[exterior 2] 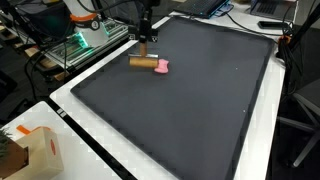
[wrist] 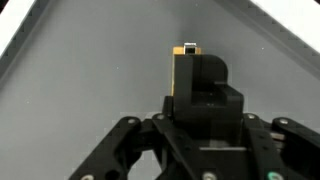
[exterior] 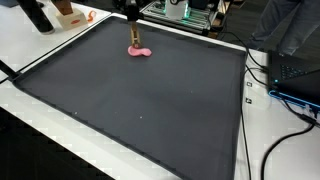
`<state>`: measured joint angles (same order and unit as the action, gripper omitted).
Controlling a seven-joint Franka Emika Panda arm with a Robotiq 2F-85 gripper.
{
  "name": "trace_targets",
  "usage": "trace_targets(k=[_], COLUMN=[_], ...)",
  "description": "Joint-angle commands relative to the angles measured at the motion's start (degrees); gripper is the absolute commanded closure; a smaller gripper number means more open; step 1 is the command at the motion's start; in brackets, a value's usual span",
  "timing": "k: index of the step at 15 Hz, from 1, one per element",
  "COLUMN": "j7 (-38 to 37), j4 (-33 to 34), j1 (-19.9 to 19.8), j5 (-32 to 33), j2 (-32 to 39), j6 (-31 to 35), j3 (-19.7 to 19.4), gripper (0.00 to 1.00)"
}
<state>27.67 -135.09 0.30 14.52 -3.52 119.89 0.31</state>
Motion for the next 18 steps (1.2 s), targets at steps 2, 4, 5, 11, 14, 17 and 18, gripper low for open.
trace_targets(k=[2, 4, 5, 11, 14, 17, 18], j7=[-1.4, -1.4, -1.6, -2.1, -0.8, -0.7, -0.7], j4=[-1.4, -1.6, -1.6, -1.2, 0.0, 0.0, 0.0], j1=[0.5, 0.8, 1.0, 2.9, 2.9, 2.8, 2.8], j5=[2.1, 2.0, 2.2, 3.7, 1.8, 1.8, 1.8], j2=[-4.1, -5.8, -6.6, -13.1, -10.1, -9.0, -8.8], j6=[-4.0, -3.7, -3.6, -4.5, -3.0, -3.0, -3.0], j3=[0.2, 0.4, 0.6, 2.5, 1.3, 1.2, 1.1], gripper=[0.76, 0.76, 0.76, 0.76, 0.51, 0.51, 0.51])
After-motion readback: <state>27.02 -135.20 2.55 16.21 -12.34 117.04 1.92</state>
